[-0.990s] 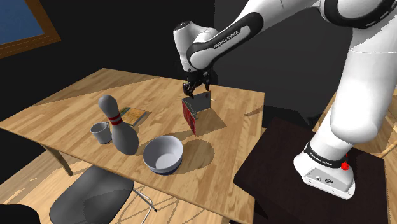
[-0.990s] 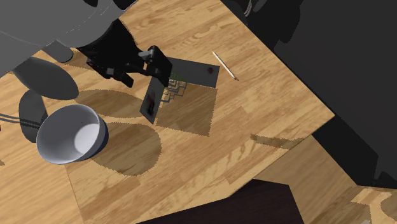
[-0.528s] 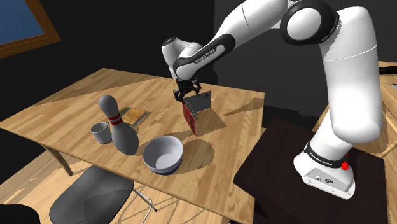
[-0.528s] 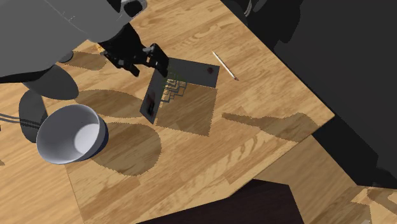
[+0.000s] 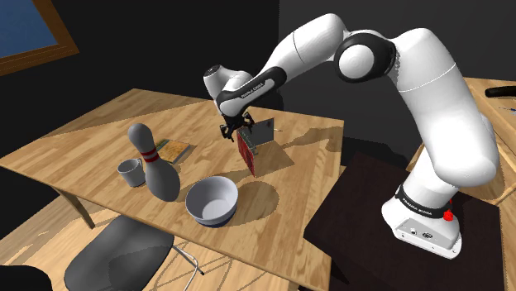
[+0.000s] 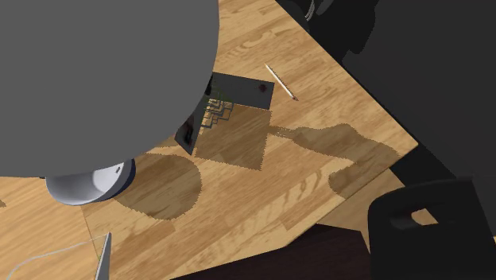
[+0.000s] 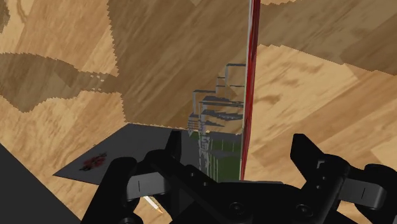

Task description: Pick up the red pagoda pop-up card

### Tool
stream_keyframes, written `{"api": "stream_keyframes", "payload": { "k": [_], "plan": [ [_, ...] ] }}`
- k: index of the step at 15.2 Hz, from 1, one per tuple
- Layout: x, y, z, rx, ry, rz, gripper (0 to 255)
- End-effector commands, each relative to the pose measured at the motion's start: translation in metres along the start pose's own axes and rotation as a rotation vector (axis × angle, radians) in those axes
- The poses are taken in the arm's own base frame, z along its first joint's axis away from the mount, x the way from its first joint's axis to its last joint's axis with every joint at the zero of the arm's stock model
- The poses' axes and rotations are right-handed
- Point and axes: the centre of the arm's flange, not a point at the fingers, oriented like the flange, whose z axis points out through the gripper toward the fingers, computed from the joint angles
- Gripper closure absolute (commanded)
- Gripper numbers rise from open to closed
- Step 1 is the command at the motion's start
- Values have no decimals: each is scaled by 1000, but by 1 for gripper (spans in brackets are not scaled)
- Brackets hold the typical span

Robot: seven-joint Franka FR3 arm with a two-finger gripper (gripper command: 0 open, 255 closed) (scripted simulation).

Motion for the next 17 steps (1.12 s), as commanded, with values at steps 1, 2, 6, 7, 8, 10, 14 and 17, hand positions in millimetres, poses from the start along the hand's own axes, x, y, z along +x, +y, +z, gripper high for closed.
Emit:
{"api": "stream_keyframes", "payload": {
  "k": [1, 2, 6, 7, 8, 10, 14, 17],
  "plan": [
    [0, -4, 10, 0, 0, 1, 0],
    [0, -5, 15, 0, 0, 1, 0],
    [-1, -7, 22, 0, 0, 1, 255],
    [0, -8, 22, 0, 0, 1, 255],
    [0, -8, 22, 0, 0, 1, 255],
    [0, -8, 22, 0, 0, 1, 255],
    [0, -7, 22, 0, 0, 1, 255],
    [0, -4, 13, 0, 0, 1, 255]
  ]
}}
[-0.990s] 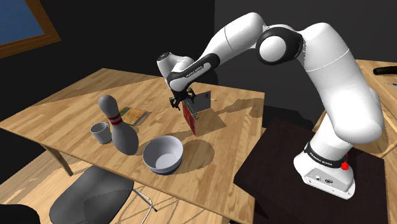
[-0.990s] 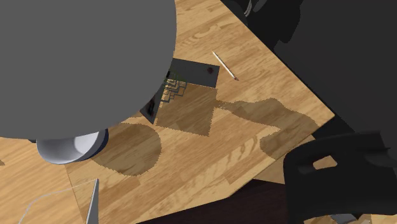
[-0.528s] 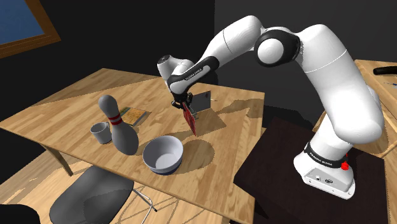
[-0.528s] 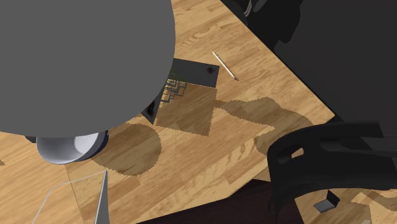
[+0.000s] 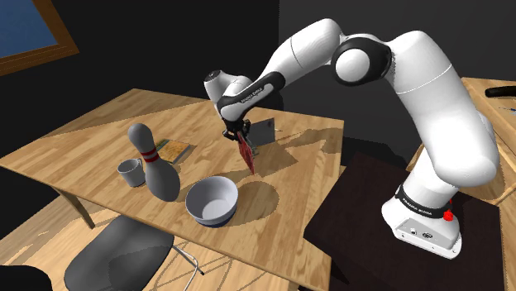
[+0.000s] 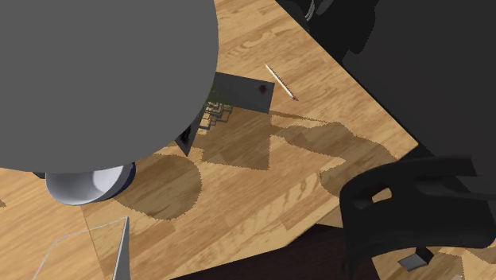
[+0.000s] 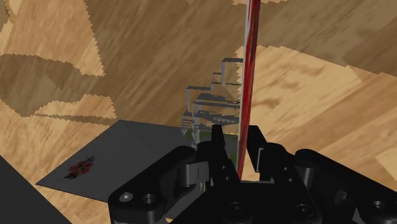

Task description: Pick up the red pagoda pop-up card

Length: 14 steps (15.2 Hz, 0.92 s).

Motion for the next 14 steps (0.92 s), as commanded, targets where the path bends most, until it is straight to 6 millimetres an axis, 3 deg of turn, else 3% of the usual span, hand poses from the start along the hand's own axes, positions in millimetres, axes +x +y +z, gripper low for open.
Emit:
{"api": "stream_keyframes", "payload": {
  "k": [1, 14],
  "plan": [
    [1, 3, -9, 0, 0, 0, 255],
    [3, 20, -71, 0, 0, 0, 255]
  ]
}}
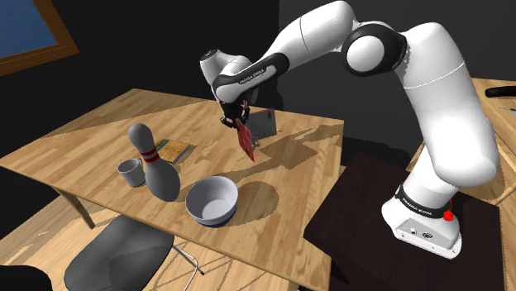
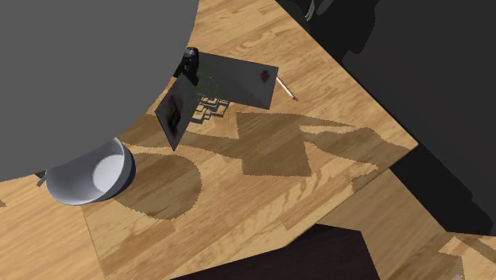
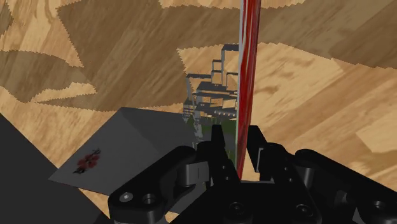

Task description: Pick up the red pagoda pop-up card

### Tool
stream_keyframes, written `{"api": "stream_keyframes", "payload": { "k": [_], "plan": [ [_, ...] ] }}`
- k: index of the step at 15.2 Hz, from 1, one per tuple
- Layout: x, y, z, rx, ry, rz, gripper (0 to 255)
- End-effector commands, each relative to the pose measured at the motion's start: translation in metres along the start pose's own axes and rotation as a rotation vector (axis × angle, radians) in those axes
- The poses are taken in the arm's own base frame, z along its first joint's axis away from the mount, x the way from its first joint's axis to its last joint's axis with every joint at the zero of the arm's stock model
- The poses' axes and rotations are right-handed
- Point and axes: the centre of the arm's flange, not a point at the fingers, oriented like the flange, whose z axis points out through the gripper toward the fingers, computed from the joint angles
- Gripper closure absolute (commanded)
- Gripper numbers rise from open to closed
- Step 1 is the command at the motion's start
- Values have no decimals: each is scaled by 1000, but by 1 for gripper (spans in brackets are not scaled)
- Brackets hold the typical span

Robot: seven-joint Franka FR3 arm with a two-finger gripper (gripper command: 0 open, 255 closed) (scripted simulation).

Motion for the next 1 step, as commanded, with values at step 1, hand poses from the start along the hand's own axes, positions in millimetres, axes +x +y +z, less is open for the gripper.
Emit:
{"api": "stream_keyframes", "payload": {
  "k": [1],
  "plan": [
    [1, 1, -4, 0, 0, 0, 255]
  ]
}}
